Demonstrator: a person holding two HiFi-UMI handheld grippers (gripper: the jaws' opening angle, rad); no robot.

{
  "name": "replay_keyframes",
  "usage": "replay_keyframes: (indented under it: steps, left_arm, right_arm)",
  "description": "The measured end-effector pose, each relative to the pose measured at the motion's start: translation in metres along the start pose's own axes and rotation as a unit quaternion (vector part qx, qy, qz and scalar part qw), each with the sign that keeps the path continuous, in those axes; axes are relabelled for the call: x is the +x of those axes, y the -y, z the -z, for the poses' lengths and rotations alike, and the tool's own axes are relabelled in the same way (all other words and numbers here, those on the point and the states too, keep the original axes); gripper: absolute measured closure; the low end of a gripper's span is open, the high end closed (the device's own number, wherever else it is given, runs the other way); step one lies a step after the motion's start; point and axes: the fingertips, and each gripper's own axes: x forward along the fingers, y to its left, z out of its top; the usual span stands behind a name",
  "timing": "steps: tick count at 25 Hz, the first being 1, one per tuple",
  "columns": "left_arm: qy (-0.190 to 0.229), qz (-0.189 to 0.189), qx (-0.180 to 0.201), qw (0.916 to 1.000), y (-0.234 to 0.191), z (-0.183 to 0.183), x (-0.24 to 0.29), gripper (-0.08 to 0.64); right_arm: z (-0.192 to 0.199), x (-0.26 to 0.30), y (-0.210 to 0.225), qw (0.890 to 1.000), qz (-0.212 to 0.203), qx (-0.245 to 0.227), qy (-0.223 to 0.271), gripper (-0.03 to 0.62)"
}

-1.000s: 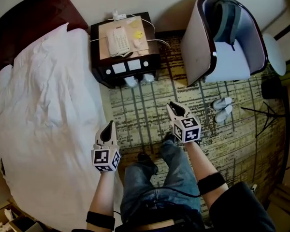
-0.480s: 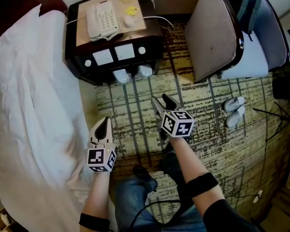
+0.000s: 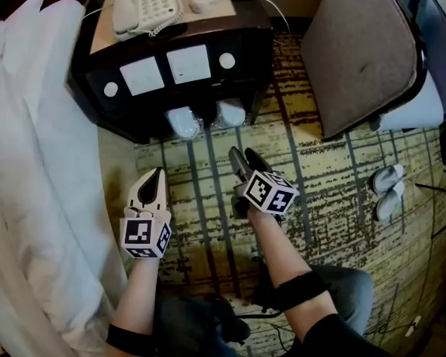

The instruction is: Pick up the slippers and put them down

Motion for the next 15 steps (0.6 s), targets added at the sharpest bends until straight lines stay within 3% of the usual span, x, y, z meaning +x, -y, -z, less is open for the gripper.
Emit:
replay_keyframes:
  steps: [3, 6, 12, 15]
  left_arm:
    - [0.011, 0.012, 0.017, 0.9997, -0.003, 0.019, 0.027, 0.558]
    - [0.017, 0.016, 0.012, 0.9997, -0.007, 0.036, 0.045, 0.558]
    - [0.020, 0.015, -0.013, 0.9996, -0.007, 0.048, 0.070, 0.558]
    - [0.019, 0.022, -0.003, 0.9996, -0.002, 0.047, 0.079, 0.558]
  right_arm:
    - [0.015, 0.021, 0.027, 0.998, -0.002, 0.055, 0.027, 0.322]
    - [0.029, 0.031, 0.053, 0.991, 0.003, 0.125, 0.054, 0.322]
    - [0.042, 0.048, 0.078, 0.963, -0.026, 0.253, 0.093, 0.322]
    - [0.047, 0.060, 0.088, 0.949, -0.031, 0.297, 0.100, 0.324]
